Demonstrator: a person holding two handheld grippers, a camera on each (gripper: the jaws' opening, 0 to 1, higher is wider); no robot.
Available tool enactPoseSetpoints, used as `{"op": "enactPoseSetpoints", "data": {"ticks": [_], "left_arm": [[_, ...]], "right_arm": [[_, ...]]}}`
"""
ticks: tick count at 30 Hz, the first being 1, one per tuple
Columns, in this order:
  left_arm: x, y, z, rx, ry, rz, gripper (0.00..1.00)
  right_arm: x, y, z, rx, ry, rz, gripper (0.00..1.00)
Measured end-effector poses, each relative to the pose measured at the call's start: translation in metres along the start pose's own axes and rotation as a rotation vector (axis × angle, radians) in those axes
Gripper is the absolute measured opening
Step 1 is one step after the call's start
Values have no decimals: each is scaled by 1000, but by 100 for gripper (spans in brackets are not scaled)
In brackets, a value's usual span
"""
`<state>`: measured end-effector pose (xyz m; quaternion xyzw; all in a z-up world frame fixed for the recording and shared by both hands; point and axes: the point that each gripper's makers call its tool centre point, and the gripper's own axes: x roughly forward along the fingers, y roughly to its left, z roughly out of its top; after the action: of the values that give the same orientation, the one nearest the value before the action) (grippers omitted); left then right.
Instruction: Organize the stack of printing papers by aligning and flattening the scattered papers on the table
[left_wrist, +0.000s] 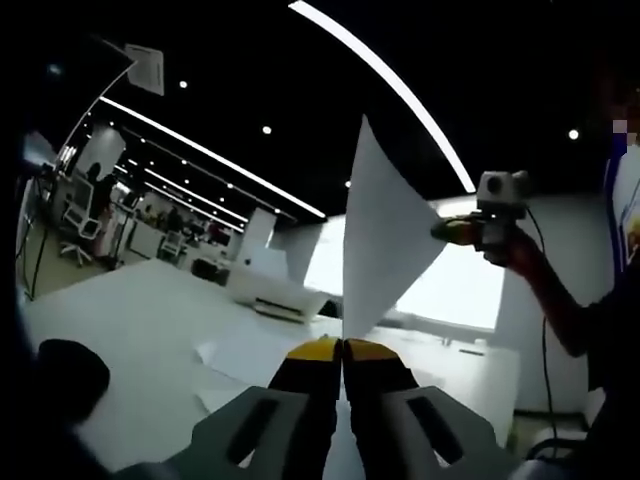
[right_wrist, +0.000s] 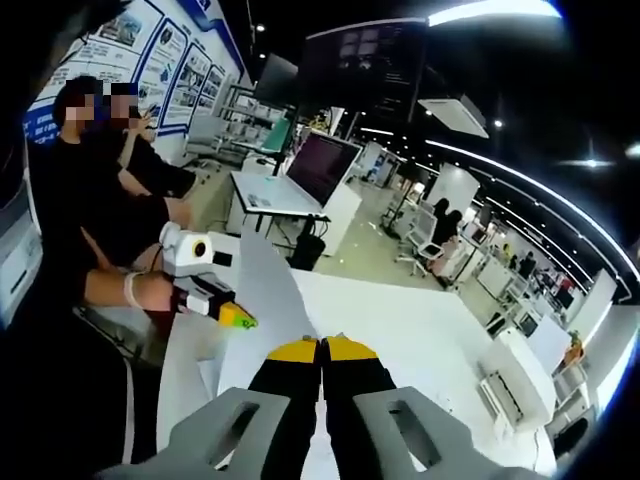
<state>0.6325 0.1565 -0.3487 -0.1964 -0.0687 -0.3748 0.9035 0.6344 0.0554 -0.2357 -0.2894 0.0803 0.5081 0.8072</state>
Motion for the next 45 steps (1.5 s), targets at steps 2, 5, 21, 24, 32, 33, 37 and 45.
{"op": "enactPoseSetpoints", "data": {"ticks": [2,5,21,24,32,33,37,45], "left_arm": [[0,0,0,1,2,2,6],[0,-1,0,-15,-2,-5,6],[1,-2,2,-18,-10,-5,5],[1,0,2,-19,-8,2,5],[-1,6,1,-54,-15,17,6],[-1,6,0,-54,-15,19,6],[-3,9,-2,-57,-20,26,6],[-7,19,-7,-51,-13,60,6]], "right_arm": [[0,-1,0,-3,-1,-2,0],[0,-3,1,-35,-10,-13,0],[-9,-23,0,-111,-45,-88,11],[-13,-27,-1,-100,-56,-105,11],[-22,-42,-18,-33,-73,-144,14],[-22,-44,-22,-22,-73,-148,14],[-25,-50,-37,17,-75,-166,16],[-31,-64,-64,88,-72,-210,18]]}}
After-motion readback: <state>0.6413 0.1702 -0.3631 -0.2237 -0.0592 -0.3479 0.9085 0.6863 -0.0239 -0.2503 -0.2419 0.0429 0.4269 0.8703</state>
